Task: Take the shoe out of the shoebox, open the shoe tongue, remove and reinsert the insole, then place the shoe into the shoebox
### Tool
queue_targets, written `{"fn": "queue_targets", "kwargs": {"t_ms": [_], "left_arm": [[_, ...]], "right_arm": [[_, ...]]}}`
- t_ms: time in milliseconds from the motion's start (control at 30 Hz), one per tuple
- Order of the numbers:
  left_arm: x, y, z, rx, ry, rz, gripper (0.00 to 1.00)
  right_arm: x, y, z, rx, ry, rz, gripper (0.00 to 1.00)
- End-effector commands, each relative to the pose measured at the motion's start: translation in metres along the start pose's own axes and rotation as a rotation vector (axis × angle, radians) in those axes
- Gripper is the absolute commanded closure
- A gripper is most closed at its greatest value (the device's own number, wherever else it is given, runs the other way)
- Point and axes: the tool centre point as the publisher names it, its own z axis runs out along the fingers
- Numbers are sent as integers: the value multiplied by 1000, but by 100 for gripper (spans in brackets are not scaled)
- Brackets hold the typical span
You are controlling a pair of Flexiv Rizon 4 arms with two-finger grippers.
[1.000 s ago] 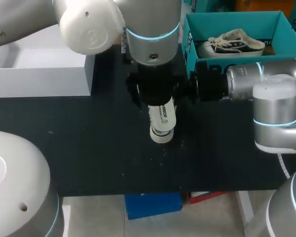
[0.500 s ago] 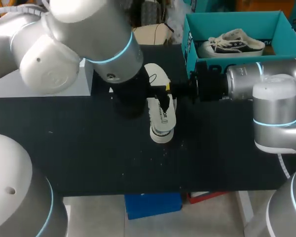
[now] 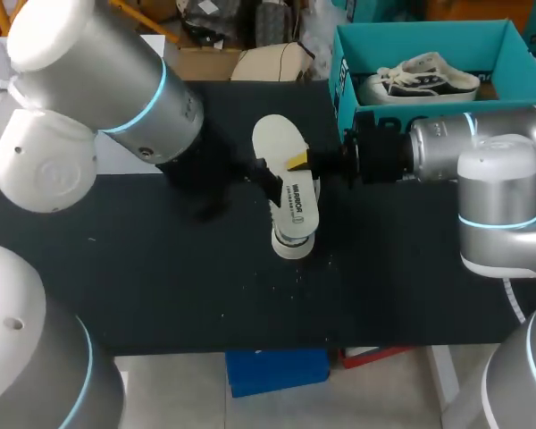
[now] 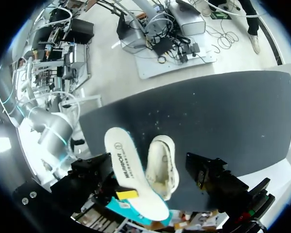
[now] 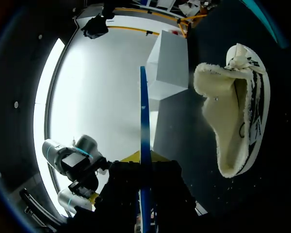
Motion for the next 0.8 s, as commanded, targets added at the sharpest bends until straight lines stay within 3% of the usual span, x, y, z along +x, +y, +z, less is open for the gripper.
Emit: {"fn": "queue_targets", "kwargs": {"t_ms": [33,233,767,800], "left_arm": [[31,-3,-6,-36,-529,-63,0],[53,-5,-9,-153,-838,-89,0],[53,-5,-9,-153,-838,-89,0],[54,-6,-6,-170,-882,-81,0]], "right_arm": [[0,0,1,-3,-1,0,100],[0,0,1,-3,-1,0,100],[0,0,1,-3,-1,0,100],[0,0,1,-3,-1,0,100]]}}
